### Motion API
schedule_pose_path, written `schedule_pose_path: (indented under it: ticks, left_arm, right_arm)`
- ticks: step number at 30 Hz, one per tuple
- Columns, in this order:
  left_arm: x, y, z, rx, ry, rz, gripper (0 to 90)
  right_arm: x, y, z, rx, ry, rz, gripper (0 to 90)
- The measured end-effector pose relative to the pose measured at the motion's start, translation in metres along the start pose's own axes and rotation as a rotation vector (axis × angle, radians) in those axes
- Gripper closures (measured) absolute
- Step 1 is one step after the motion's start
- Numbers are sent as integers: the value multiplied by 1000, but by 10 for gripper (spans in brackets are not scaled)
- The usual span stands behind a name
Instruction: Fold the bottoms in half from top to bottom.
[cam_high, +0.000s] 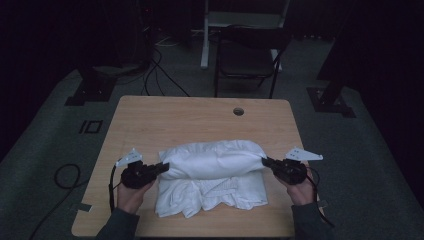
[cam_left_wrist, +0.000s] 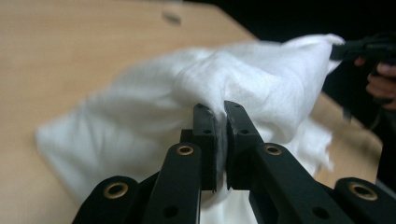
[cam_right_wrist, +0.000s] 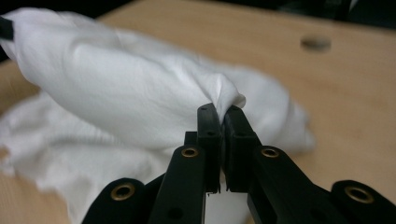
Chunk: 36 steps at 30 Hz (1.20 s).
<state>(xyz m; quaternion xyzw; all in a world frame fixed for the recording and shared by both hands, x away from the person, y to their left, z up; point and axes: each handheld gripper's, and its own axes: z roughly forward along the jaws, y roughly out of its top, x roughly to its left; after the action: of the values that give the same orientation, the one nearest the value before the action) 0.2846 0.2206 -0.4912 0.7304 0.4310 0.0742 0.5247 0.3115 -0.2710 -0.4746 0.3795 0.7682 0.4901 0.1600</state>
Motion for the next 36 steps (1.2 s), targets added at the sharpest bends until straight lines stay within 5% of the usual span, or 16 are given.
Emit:
schedule_pose_path:
  ticks: [4,8,9,14,19,27,33,36]
  left_arm:
    - [0,-25,-2,67,-2,-31,860]
    - [-5,-37,5,132,1,-27,847]
    - [-5,-43,11,179,0,-25,838]
    - [0,-57,30,287,46,-23,831]
    - [7,-57,35,264,55,-39,849]
    - [26,-42,53,195,151,-38,848]
    - [28,-42,46,200,180,-71,813]
    - [27,-40,38,170,170,-68,704]
  right_arm:
    - [-4,-25,-4,61,23,55,869]
    - [0,-47,3,160,36,64,867]
    - [1,-51,5,182,39,66,865]
    - [3,-62,21,302,23,47,859]
    - [2,-62,33,334,-24,18,856]
    - [-10,-58,47,306,-108,14,851]
    - [-11,-60,42,310,-103,10,858]
    - [-10,-57,37,308,-97,17,751]
